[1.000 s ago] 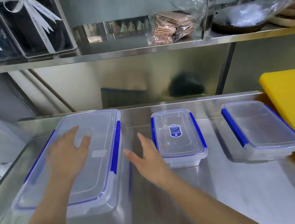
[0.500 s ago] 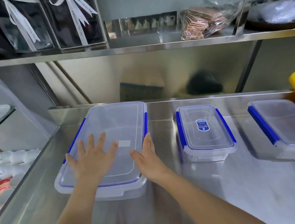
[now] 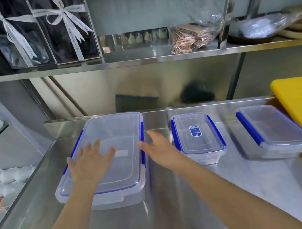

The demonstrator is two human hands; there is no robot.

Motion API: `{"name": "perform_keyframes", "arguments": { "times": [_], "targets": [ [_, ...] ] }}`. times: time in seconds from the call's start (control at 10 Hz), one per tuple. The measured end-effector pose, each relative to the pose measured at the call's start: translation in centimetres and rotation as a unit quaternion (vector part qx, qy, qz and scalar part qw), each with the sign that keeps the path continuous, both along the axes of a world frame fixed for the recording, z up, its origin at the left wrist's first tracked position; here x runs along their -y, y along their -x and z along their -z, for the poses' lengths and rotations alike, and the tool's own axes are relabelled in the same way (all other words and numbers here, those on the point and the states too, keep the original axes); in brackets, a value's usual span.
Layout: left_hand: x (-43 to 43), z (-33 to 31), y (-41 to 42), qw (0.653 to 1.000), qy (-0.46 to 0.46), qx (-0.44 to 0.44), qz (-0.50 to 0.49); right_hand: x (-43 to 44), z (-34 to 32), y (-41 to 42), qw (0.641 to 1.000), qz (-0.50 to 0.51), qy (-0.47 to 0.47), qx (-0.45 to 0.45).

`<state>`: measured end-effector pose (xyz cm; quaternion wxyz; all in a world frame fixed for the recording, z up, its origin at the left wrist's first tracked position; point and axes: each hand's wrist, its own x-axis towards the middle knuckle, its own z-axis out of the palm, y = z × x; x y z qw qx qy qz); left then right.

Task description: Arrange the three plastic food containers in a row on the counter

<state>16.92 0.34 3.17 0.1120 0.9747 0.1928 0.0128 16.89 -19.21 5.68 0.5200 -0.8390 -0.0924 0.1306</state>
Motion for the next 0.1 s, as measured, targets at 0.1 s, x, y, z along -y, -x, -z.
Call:
{"name": "perform_keyframes", "arguments": {
  "times": [0.1],
  "targets": [
    [1.67, -3.36, 0.4, 0.994, 0.075, 0.078, 0.023, 4.89, -5.89, 1.6, 0.997, -0.026, 0.053, 0.057]
  ]
}}
